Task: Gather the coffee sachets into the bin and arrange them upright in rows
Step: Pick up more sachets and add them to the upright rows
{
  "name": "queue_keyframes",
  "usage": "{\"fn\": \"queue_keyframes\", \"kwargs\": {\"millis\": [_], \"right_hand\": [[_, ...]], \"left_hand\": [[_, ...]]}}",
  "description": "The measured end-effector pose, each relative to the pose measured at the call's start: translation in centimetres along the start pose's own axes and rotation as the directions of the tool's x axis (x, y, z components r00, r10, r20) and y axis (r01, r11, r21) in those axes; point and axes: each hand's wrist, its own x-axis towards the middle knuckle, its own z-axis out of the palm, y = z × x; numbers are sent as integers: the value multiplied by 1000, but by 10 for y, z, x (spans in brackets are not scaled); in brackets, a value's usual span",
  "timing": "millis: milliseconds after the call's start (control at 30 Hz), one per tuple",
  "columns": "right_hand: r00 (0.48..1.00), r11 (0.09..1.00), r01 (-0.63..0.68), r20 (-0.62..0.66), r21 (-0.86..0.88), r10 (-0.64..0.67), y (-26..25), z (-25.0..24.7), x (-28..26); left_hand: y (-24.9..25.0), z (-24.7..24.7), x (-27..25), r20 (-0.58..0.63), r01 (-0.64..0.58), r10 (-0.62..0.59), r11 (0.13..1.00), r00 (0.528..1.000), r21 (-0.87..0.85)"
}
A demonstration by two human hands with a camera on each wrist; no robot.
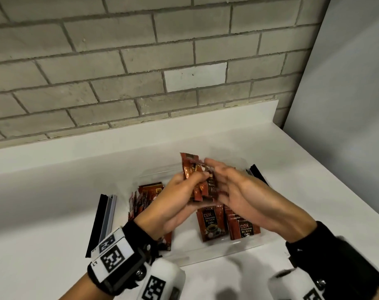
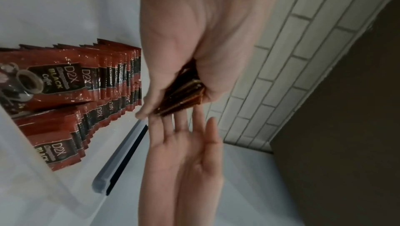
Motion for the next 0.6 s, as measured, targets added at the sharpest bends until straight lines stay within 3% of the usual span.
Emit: {"fn": "queue_keyframes", "kwargs": {"millis": [67, 167, 233, 333, 467, 533, 600], "right_hand": [[996, 969, 13, -81, -246, -34, 2, -3, 2], [975, 796, 32, -155, -605, -157, 0, -6, -1], [938, 686, 64, -192, -725, -290, 1, -5, -2], [926, 712, 116, -184, -692, -330, 3, -1, -1], [988, 887, 31, -119, -460, -97, 0, 1, -1], [997, 910, -26, -76, -414, -6, 3, 5, -1], [995, 922, -31, -98, -385, -8, 11, 10, 0]], "left_hand": [[1, -5, -2, -19, -14, 12, 996, 1000, -90], [-1, -11, -5, -38, -28, 22, 987, 999, -156], [-3, -15, -6, -42, -50, 43, 980, 998, -193], [-8, -23, -8, -37, -74, 68, 973, 997, -216], [-14, -29, -10, -75, -112, 97, 965, 992, -237], [-17, -31, -11, -132, -161, 129, 949, 983, -270], [-19, -31, -11, -155, -193, 153, 936, 976, -294]]}}
